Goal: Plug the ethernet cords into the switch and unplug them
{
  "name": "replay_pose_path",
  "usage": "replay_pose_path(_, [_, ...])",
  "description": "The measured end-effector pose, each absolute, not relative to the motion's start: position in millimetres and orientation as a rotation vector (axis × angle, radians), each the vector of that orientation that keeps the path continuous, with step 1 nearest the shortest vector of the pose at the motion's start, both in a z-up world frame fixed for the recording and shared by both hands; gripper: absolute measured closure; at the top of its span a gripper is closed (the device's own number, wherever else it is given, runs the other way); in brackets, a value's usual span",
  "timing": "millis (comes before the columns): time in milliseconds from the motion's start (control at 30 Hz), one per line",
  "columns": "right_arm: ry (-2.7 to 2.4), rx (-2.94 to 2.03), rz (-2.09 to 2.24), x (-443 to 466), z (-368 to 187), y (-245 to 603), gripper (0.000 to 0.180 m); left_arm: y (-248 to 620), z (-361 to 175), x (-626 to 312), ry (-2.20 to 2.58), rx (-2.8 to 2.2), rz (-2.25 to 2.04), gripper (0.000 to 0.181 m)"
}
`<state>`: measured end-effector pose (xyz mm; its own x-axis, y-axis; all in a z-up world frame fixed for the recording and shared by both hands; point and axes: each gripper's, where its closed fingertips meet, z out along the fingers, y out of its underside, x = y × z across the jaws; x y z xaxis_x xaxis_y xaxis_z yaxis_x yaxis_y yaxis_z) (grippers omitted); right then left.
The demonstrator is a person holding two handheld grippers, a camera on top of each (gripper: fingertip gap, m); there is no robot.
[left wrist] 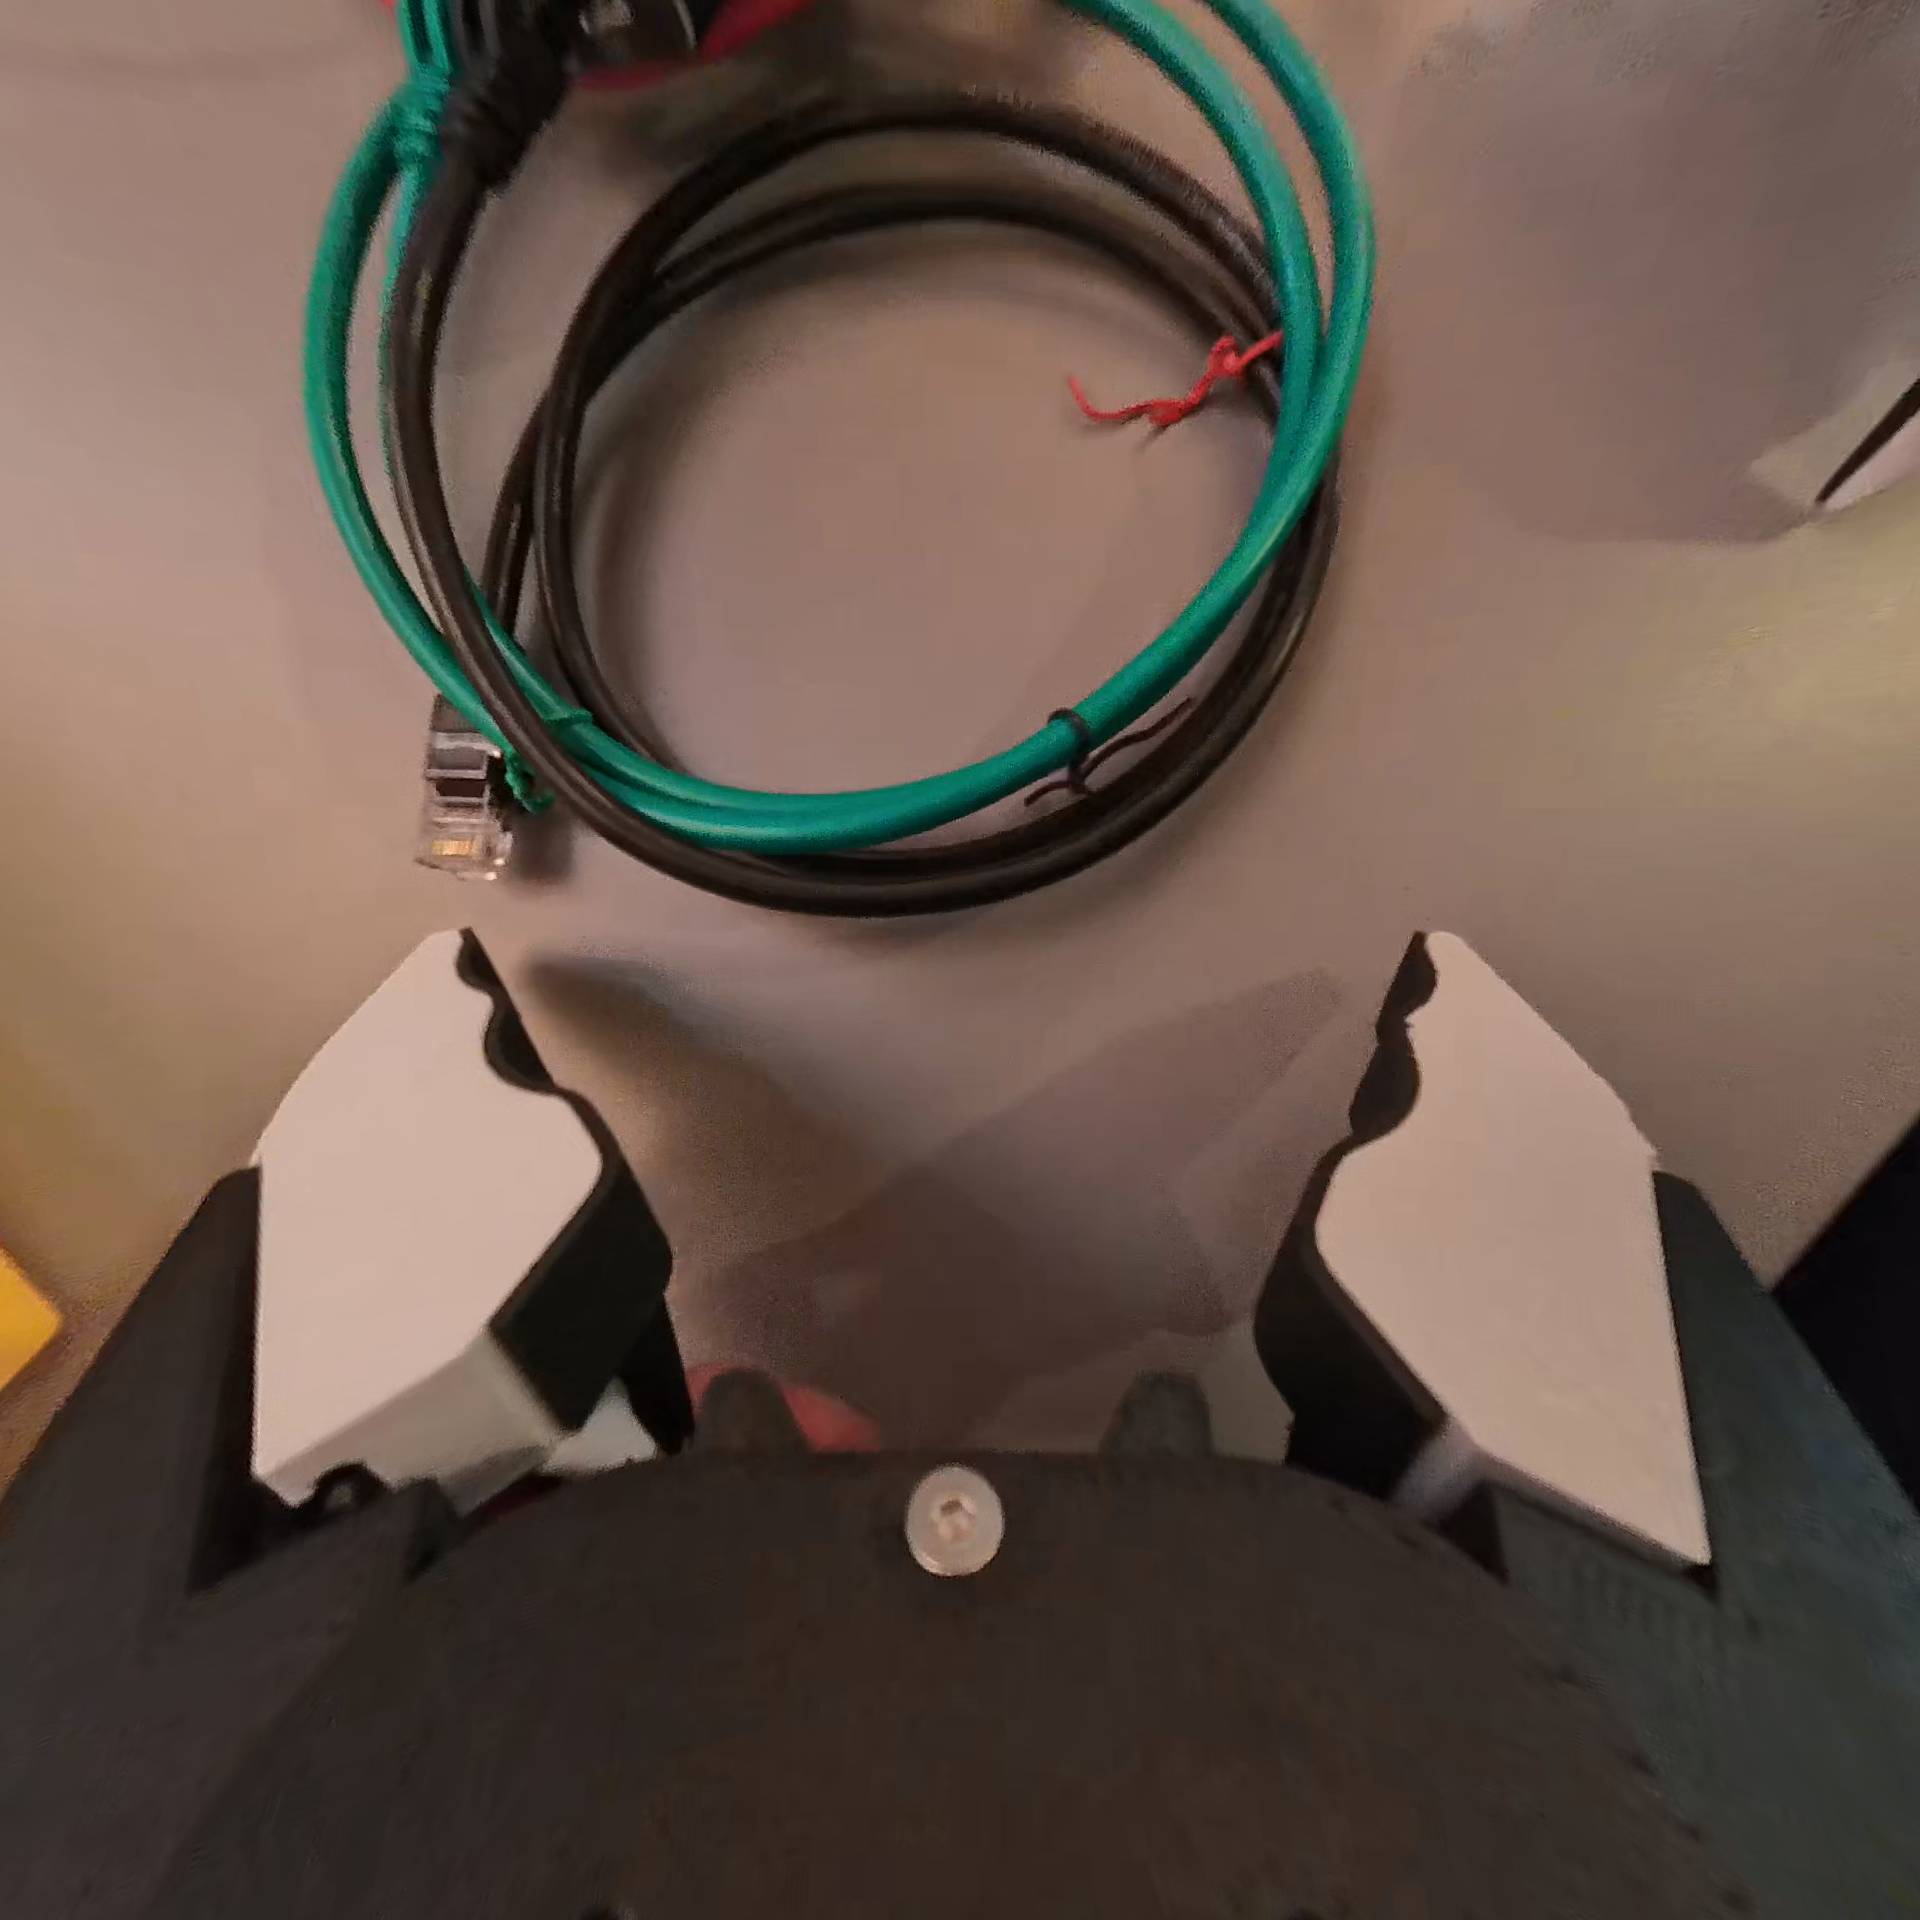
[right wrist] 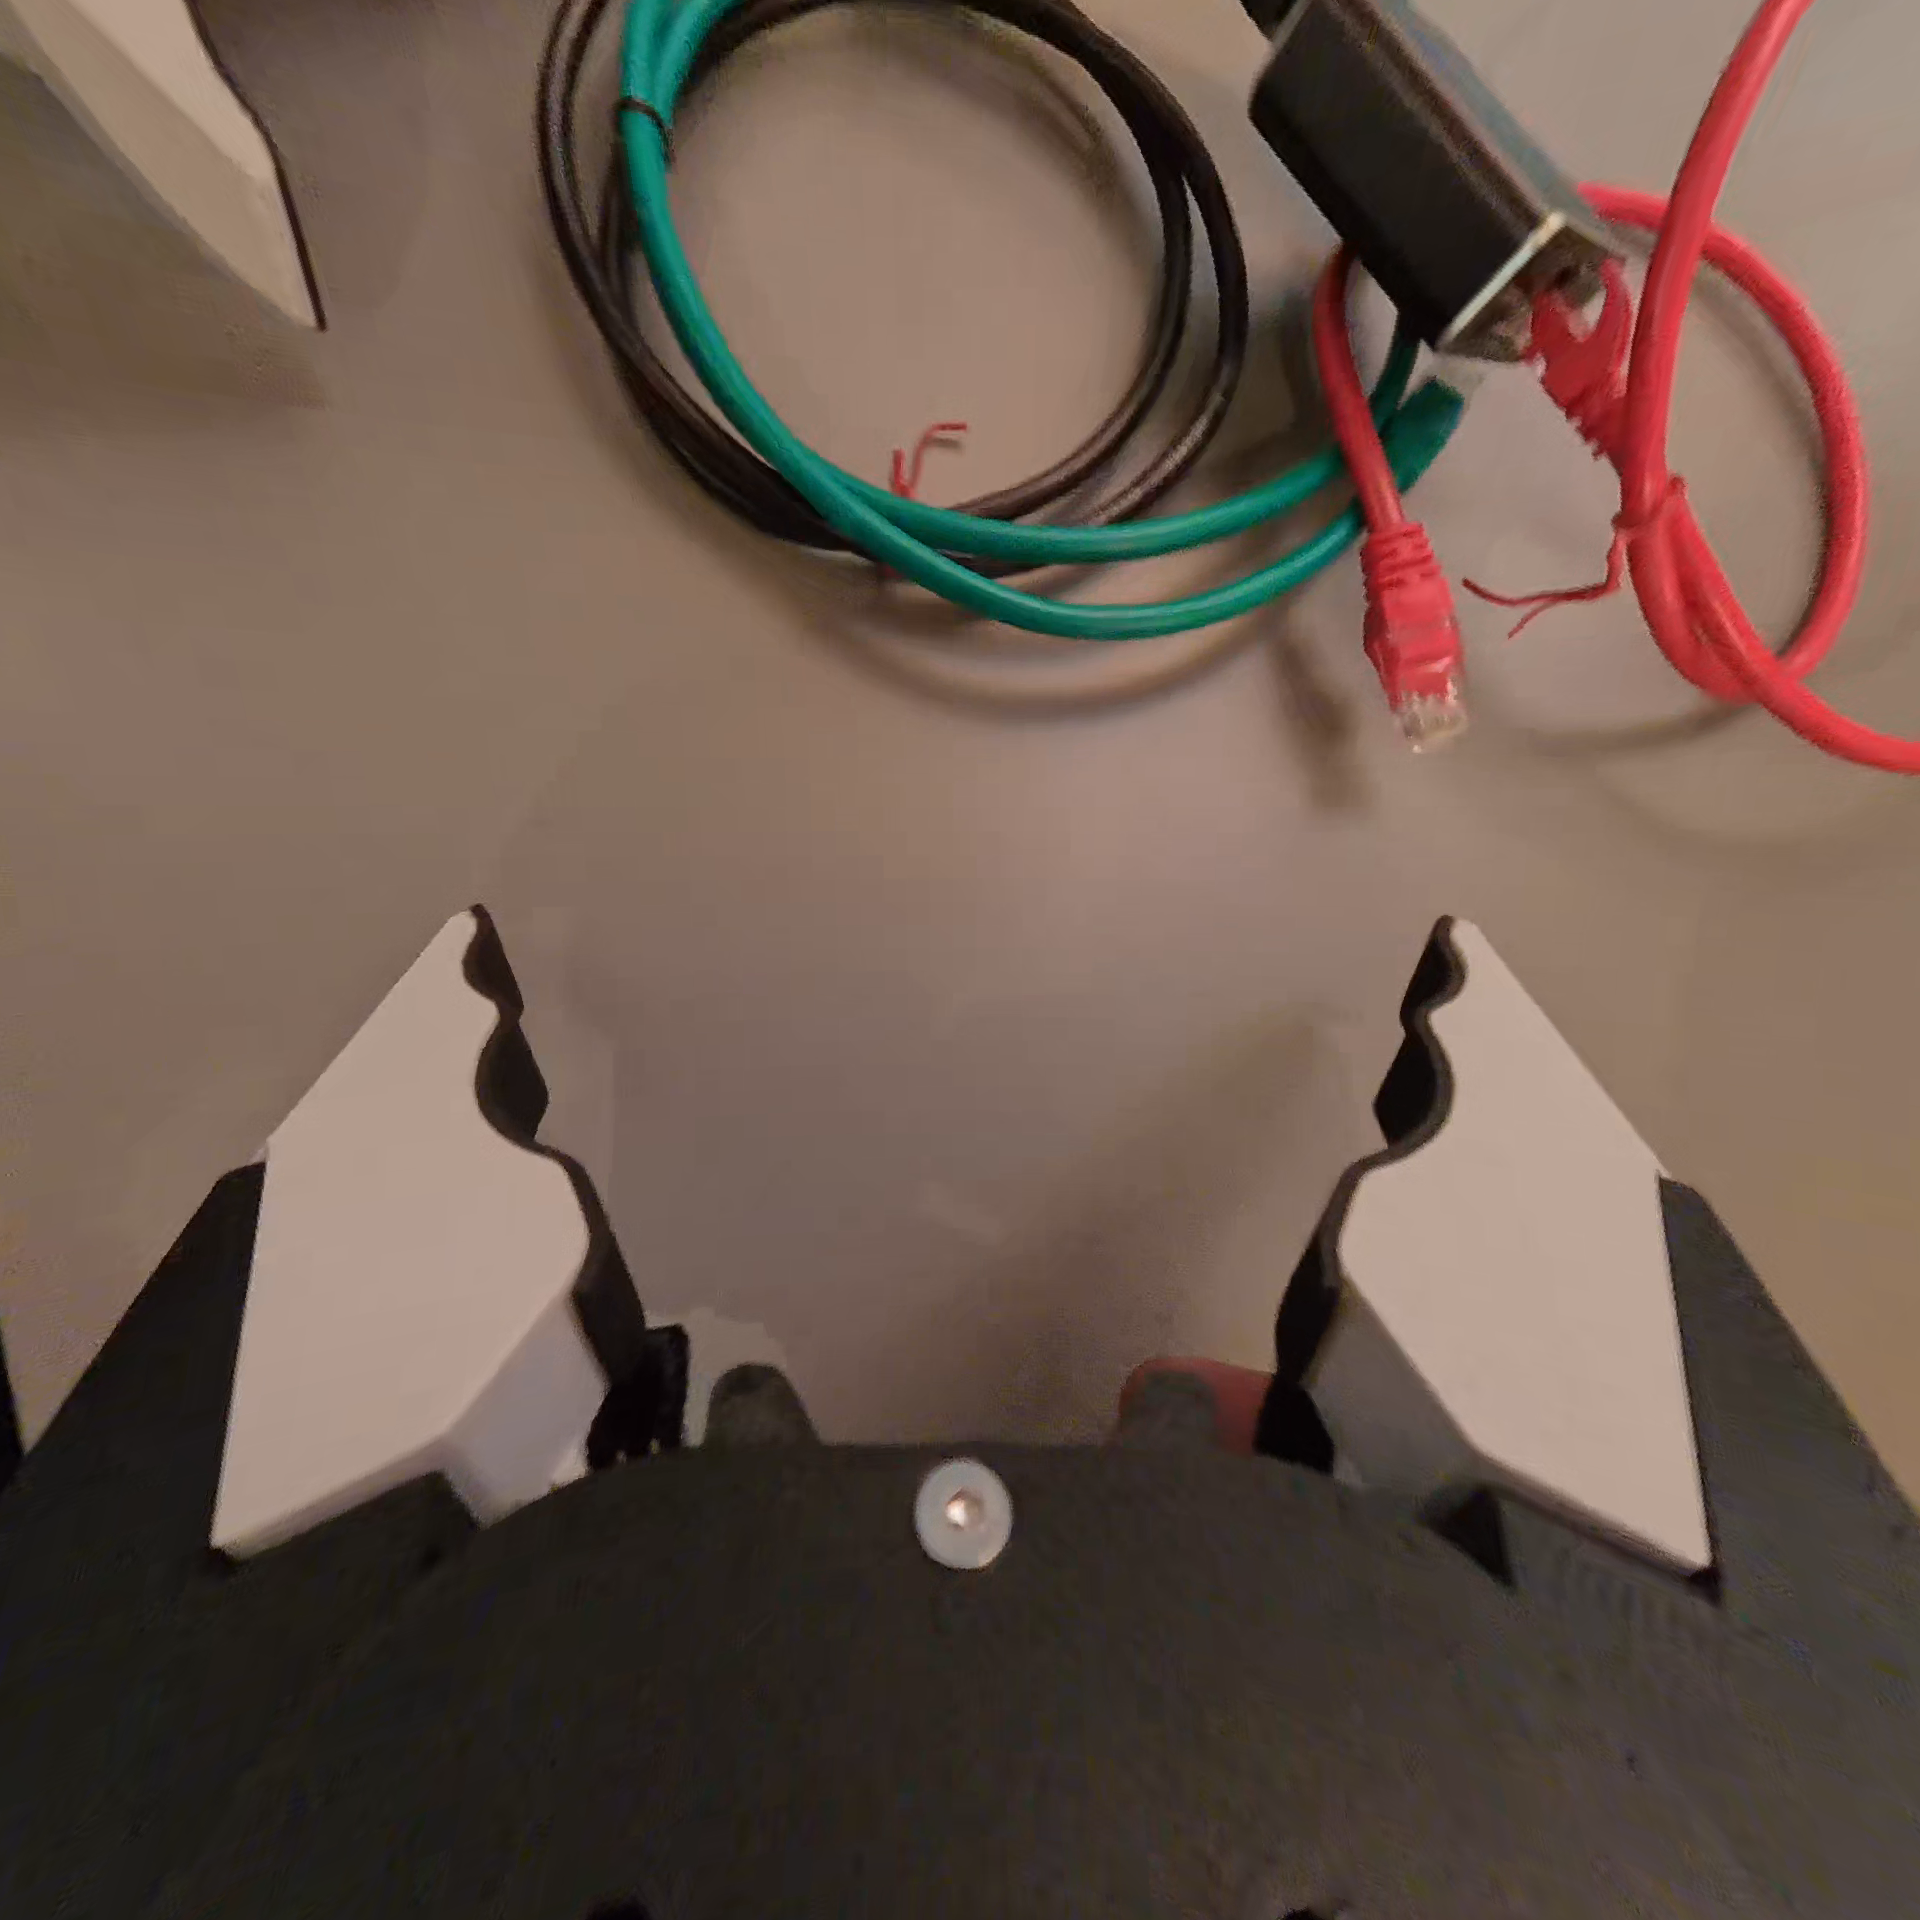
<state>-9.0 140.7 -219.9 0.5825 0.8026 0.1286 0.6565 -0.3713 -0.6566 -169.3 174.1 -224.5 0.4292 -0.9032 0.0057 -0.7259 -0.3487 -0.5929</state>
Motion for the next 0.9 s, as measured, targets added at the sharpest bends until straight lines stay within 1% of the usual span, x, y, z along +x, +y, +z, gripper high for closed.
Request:
replay_pose_path(233, [-1.108,-2.187,0.376,-8.1,-229.5,155.3,0.020,190.5,-231.6,-166.1,1.380,-2.200,-0.426,0.035])
replay_pose_path(300, [-1.112,-2.190,0.393,-11.3,-230.6,157.1,0.020,200.9,-231.4,-170.4,1.281,-2.253,-0.389,0.035])
replay_pose_path(400, [-1.118,-2.187,0.404,-13.1,-231.2,157.8,0.021,209.5,-231.0,-176.7,1.225,-2.288,-0.361,0.039])
replay_pose_path(467, [-1.119,-2.179,0.407,-13.6,-230.8,157.4,0.022,213.6,-228.9,-181.6,1.197,-2.303,-0.348,0.047])
replay_pose_path(533, [-1.124,-2.169,0.407,-14.2,-230.1,156.8,0.023,215.0,-229.9,-185.3,1.161,-2.318,-0.343,0.041])
replay_pose_path(600, [-1.134,-2.152,0.405,-15.1,-229.1,157.3,0.024,218.1,-227.8,-187.2,1.110,-2.316,-0.337,0.048])
replay_pose_path(667, [-1.147,-2.144,0.407,-16.4,-228.7,157.3,0.027,224.1,-226.4,-190.7,1.061,-2.317,-0.329,0.061])
replay_pose_path(800, [-1.169,-2.088,0.368,-18.9,-223.0,162.6,0.034,221.5,-224.8,-191.8,1.085,-2.303,-0.321,0.069])
replay_pose_path(867, [-1.173,-2.062,0.337,-17.7,-219.5,167.0,0.037,225.7,-216.4,-190.9,1.069,-2.261,-0.309,0.067])
replay_pose_path(900, [-1.178,-2.055,0.324,-16.8,-218.4,168.3,0.039,224.9,-214.2,-190.2,1.075,-2.260,-0.313,0.061])
